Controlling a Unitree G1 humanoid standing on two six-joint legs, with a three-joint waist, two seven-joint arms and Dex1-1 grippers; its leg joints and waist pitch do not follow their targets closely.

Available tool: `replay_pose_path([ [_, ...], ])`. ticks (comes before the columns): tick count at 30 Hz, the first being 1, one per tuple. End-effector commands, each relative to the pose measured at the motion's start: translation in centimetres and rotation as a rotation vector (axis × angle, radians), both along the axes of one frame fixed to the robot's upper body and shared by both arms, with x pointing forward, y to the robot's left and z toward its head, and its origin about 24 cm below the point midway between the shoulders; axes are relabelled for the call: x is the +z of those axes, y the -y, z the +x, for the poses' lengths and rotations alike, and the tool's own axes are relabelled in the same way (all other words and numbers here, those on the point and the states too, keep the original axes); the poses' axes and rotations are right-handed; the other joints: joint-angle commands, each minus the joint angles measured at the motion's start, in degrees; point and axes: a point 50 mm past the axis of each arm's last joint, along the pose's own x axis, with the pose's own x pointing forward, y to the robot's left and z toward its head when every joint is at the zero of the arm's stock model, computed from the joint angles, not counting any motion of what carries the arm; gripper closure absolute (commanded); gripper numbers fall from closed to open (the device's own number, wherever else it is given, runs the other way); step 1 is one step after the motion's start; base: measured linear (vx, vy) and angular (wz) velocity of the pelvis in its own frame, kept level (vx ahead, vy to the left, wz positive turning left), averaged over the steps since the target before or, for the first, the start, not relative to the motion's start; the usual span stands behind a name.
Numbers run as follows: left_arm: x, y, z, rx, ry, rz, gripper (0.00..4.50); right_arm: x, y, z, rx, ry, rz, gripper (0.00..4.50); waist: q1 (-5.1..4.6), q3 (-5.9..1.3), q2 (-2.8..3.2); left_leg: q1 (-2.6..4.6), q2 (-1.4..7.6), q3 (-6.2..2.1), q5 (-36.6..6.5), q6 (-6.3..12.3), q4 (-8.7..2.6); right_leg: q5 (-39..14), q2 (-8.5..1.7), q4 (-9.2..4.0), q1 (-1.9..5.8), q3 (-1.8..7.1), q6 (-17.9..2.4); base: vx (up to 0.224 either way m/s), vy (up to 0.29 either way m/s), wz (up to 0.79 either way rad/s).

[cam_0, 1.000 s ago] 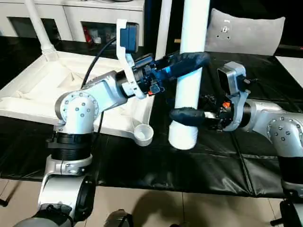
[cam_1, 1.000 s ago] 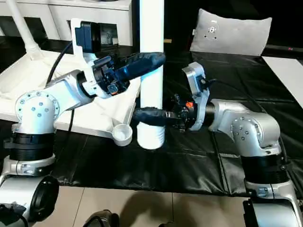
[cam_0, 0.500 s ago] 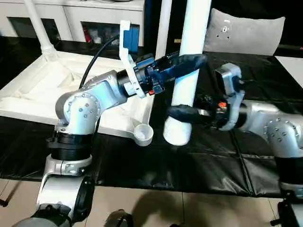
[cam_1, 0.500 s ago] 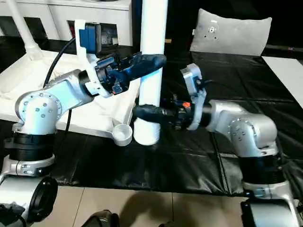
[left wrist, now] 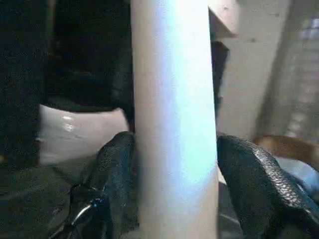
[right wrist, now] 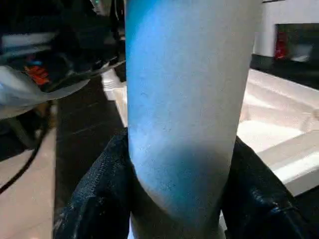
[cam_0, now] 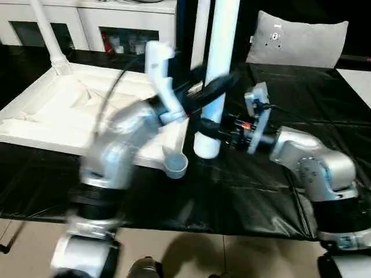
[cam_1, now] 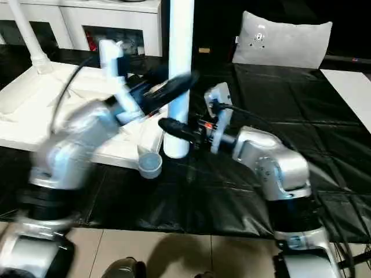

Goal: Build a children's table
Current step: Pick table leg

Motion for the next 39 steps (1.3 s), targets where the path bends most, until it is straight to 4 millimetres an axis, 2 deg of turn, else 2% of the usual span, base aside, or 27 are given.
replay_pose_path([
  [1, -0.5, 0.3, 0.1, 0.051, 0.013, 0.027, 1.89, 0.2, 0.0, 0.3, -0.031, 0.028, -0.007, 2.59, -0.47, -5.06, -0.61, 1.65, 3.77, -1.54, -8.96, -0.73, -3.95, -14.32, -6.25, -5.49, 2.58, 3.08, -7.23, 0.000, 0.000, 0.00],
  [2, -0.7, 0.5, 0.1, 0.049, 0.015, 0.037, 1.89, 0.2, 0.0, 0.3, -0.035, 0.030, -0.009, 2.59, -0.47, -5.08, -0.59, 1.62, 3.74, -1.55, -8.78, -0.63, -3.93, -14.49, -6.25, -5.51, 2.57, 3.06, -7.14, 0.000, 0.000, 0.00],
  [4, -0.9, 0.8, 0.2, 0.074, 0.017, 0.050, 2.25, 0.2, -0.1, 0.4, -0.044, 0.038, -0.009, 2.59, -0.56, -5.12, -0.53, 1.56, 3.77, -1.52, -8.54, -0.60, -3.88, -13.90, -6.14, -5.39, 2.47, 3.06, -7.08, 0.000, 0.000, 0.00],
  [7, -0.8, 1.0, 0.1, 0.089, 0.032, 0.046, 2.32, 0.2, -0.1, 0.6, -0.064, 0.044, -0.011, 2.59, -0.70, -5.20, -0.51, 1.55, 3.79, -1.50, -8.26, -0.39, -3.87, -12.73, -6.19, -5.31, 2.51, 3.02, -7.81, 0.000, 0.000, 0.00],
  [9, -0.8, 1.1, 0.1, 0.089, 0.037, 0.047, 2.55, 0.2, -0.1, 0.7, -0.070, 0.047, -0.012, 2.59, -0.85, -5.21, -0.48, 1.56, 3.74, -1.51, -8.46, -0.27, -3.81, -12.59, -6.14, -5.29, 2.53, 3.01, -7.93, 0.000, 0.000, 0.00],
  [16, -1.0, 1.1, 0.5, 0.126, 0.041, 0.060, 2.66, 0.2, 0.0, 0.7, -0.078, 0.057, -0.021, 2.59, -1.54, -5.29, -0.56, 1.46, 3.70, -1.52, -8.49, 0.00, -3.81, -11.82, -6.18, -5.23, 2.74, 2.96, -8.55, 0.000, 0.000, 0.00],
  [20, -0.9, 0.7, 0.9, 0.141, -0.020, -0.011, 2.66, 0.3, 0.0, 0.8, -0.093, 0.063, -0.029, 2.59, -1.75, -5.27, -0.67, 1.40, 3.63, -1.40, -8.07, 0.17, -3.70, -11.82, -6.16, -5.19, 2.77, 2.95, -8.94, 0.000, 0.000, 0.00],
  [21, -0.8, 0.4, 1.1, 0.145, -0.039, -0.030, 2.66, 0.4, 0.1, 0.9, -0.096, 0.061, -0.020, 2.24, -1.72, -5.26, -0.59, 1.44, 3.59, -1.38, -7.99, 0.15, -3.66, -11.90, -6.18, -5.22, 2.74, 2.93, -9.11, 0.000, 0.000, 0.00],
  [22, -0.8, 0.1, 1.4, 0.148, -0.069, -0.051, 2.66, 0.7, 0.3, 0.9, -0.089, 0.053, 0.003, 2.24, -1.75, -5.25, -0.78, 1.50, 3.51, -1.35, -8.15, 0.20, -3.59, -12.48, -6.16, -5.24, 2.75, 2.90, -9.33, 0.000, 0.000, 0.00],
  [23, -0.8, -0.1, 1.5, 0.144, -0.097, -0.065, 2.66, 0.8, 0.4, 0.9, -0.077, 0.041, 0.026, 1.89, -1.71, -5.24, -0.81, 1.54, 3.47, -1.34, -8.13, 0.41, -3.56, -12.86, -6.13, -5.33, 2.71, 2.91, -9.24, 0.000, 0.000, 0.00],
  [30, -0.6, -1.4, 1.9, 0.071, -0.186, -0.143, 2.66, 2.0, 2.5, 0.3, -0.017, -0.009, 0.137, 1.43, -1.47, -5.33, -0.75, 1.54, 3.42, -1.31, -7.05, 1.26, -3.43, -11.71, -5.94, -5.19, 2.76, 2.77, -9.19, 0.000, 0.000, 0.00],
  [31, -0.1, -1.6, 1.6, -0.016, -0.212, -0.196, 2.66, 2.5, 3.4, 0.1, 0.003, -0.027, 0.176, 1.30, -1.40, -5.39, -0.84, 1.54, 3.29, -1.25, -6.63, 1.35, -3.36, -11.41, -6.03, -5.04, 2.89, 2.73, -9.74, 0.000, 0.000, 0.00],
  [34, 0.6, -1.7, 1.2, -0.136, -0.230, -0.244, 2.66, 3.3, 4.3, -0.3, 0.046, -0.044, 0.252, 1.08, -1.06, -5.45, -0.62, 1.78, 3.28, -1.13, -6.54, 1.65, -3.19, -11.56, -5.96, -5.06, 2.60, 2.67, -10.47, 0.000, 0.000, 0.00],
  [35, 0.8, -1.7, 1.1, -0.153, -0.231, -0.251, 2.66, 3.5, 4.4, -0.4, 0.059, -0.045, 0.262, 0.96, -1.02, -5.43, -0.74, 1.75, 3.27, -1.12, -6.67, 1.83, -3.20, -11.68, -5.99, -5.12, 2.65, 2.65, -10.59, 0.000, 0.000, 0.00],
  [39, 1.2, -1.7, 0.6, -0.265, -0.242, -0.263, 2.66, 3.8, 4.8, -0.8, 0.096, -0.056, 0.278, 0.63, -0.95, -5.29, -0.82, 1.60, 3.31, -1.18, -7.11, 1.38, -3.35, -13.62, -6.22, -5.26, 2.76, 2.59, -9.87, 0.000, 0.000, 0.00],
])
